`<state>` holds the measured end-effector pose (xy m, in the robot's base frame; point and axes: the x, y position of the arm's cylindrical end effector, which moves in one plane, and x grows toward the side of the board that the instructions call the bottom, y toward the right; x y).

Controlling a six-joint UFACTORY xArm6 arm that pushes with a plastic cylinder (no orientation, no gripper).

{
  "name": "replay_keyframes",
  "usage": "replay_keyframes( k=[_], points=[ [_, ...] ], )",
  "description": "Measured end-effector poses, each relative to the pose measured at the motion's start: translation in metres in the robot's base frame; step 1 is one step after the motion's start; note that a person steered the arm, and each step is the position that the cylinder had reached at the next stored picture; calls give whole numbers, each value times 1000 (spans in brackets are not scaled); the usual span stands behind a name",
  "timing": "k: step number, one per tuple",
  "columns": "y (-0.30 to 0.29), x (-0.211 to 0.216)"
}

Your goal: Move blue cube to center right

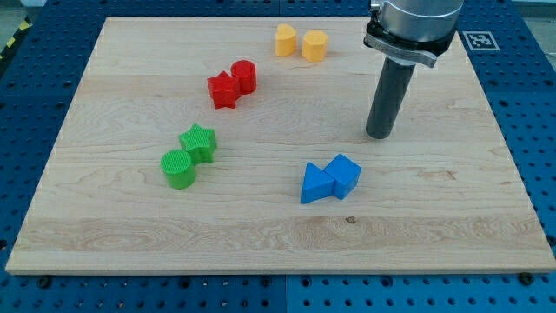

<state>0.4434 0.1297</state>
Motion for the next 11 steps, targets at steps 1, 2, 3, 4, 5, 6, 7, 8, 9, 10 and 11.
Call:
replay_keyframes(
  k=[1, 2, 3, 4, 5, 6, 7, 8, 9, 10, 11],
  points=[
    [-3, 0],
    [-51, 0],
    [-135, 0],
    [-205, 18],
    [-217, 59],
    [-215, 83],
    [-194, 85],
    [-151, 86],
    [-115, 97],
    [-81, 105],
    [-55, 104]
  ],
)
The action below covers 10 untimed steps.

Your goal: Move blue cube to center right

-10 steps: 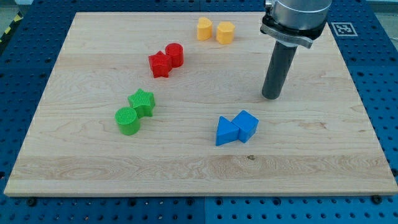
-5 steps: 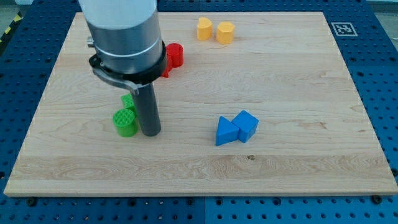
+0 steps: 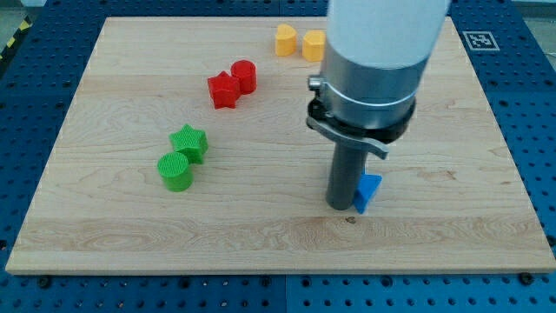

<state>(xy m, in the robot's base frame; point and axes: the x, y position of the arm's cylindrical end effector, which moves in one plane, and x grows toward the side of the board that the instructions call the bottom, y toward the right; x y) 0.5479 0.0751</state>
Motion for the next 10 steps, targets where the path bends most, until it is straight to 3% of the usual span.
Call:
replay_keyframes(
  k=[2, 7, 10],
  points=[
    [1, -10],
    [-4, -92],
    [64, -88]
  ],
)
